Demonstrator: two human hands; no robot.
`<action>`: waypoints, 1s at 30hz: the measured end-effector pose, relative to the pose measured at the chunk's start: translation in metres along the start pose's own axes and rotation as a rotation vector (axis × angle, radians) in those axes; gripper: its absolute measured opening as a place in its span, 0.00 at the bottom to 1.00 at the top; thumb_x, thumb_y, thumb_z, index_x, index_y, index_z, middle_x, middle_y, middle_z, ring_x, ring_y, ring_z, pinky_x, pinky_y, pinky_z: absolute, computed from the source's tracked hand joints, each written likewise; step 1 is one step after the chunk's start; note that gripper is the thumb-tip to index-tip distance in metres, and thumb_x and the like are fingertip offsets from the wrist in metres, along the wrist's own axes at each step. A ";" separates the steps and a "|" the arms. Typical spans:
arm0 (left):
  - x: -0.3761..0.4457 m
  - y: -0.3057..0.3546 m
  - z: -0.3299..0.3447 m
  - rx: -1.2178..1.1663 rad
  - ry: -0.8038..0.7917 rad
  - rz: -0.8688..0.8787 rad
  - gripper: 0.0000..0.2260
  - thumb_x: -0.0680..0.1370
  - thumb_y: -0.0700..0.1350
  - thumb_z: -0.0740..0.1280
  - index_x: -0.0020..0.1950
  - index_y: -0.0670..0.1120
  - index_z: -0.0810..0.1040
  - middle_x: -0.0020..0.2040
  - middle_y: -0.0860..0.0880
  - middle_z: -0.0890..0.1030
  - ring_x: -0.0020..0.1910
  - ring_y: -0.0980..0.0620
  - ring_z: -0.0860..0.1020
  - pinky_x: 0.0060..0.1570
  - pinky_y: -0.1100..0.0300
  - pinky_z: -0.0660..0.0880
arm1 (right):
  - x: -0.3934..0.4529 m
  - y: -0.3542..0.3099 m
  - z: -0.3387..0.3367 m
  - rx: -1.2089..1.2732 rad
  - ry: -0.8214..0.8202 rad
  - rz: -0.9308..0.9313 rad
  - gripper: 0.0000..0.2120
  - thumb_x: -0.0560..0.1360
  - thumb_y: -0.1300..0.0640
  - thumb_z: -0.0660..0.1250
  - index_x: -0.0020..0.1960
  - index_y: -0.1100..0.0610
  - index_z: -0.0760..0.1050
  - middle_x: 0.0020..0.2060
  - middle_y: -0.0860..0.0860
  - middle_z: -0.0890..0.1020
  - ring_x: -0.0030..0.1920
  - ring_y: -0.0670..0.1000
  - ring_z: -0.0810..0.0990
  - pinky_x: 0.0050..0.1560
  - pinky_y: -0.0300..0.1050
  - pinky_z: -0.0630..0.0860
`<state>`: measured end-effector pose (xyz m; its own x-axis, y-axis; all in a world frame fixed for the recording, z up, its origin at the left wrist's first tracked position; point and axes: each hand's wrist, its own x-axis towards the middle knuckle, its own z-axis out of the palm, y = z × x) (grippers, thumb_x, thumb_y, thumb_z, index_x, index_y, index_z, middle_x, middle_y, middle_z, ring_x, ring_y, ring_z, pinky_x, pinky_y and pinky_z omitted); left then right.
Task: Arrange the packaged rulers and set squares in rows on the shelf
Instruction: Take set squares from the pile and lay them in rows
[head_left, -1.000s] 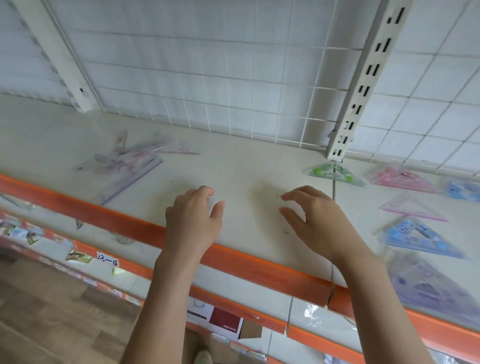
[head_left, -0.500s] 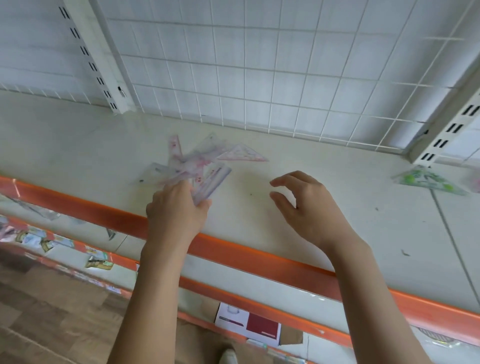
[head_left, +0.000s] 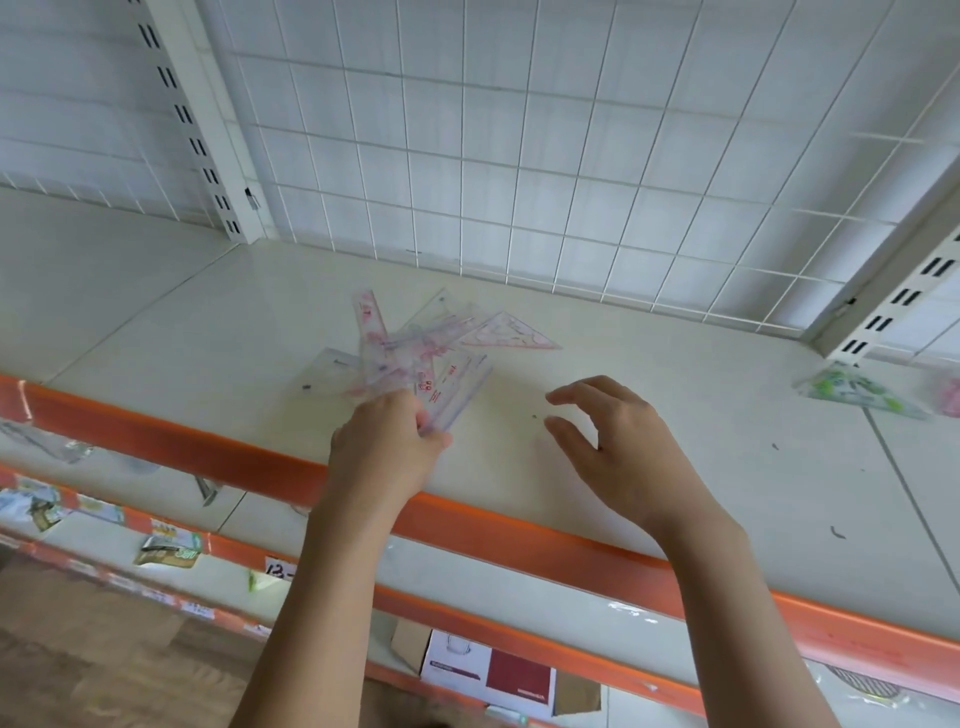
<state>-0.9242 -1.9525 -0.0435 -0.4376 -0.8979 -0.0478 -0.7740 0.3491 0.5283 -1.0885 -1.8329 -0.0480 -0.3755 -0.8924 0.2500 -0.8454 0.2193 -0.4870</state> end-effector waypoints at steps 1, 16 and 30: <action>-0.001 0.000 0.001 -0.042 0.007 0.021 0.07 0.75 0.47 0.68 0.46 0.43 0.77 0.43 0.48 0.77 0.47 0.45 0.76 0.47 0.55 0.73 | 0.001 0.001 -0.002 -0.004 -0.007 0.005 0.12 0.77 0.54 0.65 0.58 0.54 0.78 0.55 0.49 0.79 0.48 0.51 0.77 0.52 0.45 0.72; -0.002 -0.014 -0.026 -0.364 0.259 0.061 0.10 0.78 0.50 0.62 0.57 0.49 0.74 0.38 0.51 0.78 0.35 0.59 0.72 0.35 0.67 0.65 | 0.122 0.005 0.015 -0.116 -0.205 0.160 0.27 0.73 0.43 0.67 0.68 0.54 0.68 0.62 0.56 0.73 0.65 0.57 0.67 0.65 0.52 0.67; 0.008 -0.015 -0.042 -0.374 0.287 0.108 0.08 0.79 0.50 0.60 0.55 0.49 0.72 0.36 0.54 0.72 0.33 0.58 0.70 0.33 0.65 0.66 | 0.168 -0.002 0.020 -0.167 -0.505 0.429 0.42 0.63 0.37 0.73 0.69 0.56 0.66 0.69 0.54 0.69 0.69 0.57 0.66 0.64 0.51 0.66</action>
<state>-0.8962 -1.9759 -0.0163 -0.3215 -0.9180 0.2323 -0.4902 0.3712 0.7886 -1.1423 -1.9912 -0.0220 -0.5012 -0.7788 -0.3770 -0.7239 0.6161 -0.3103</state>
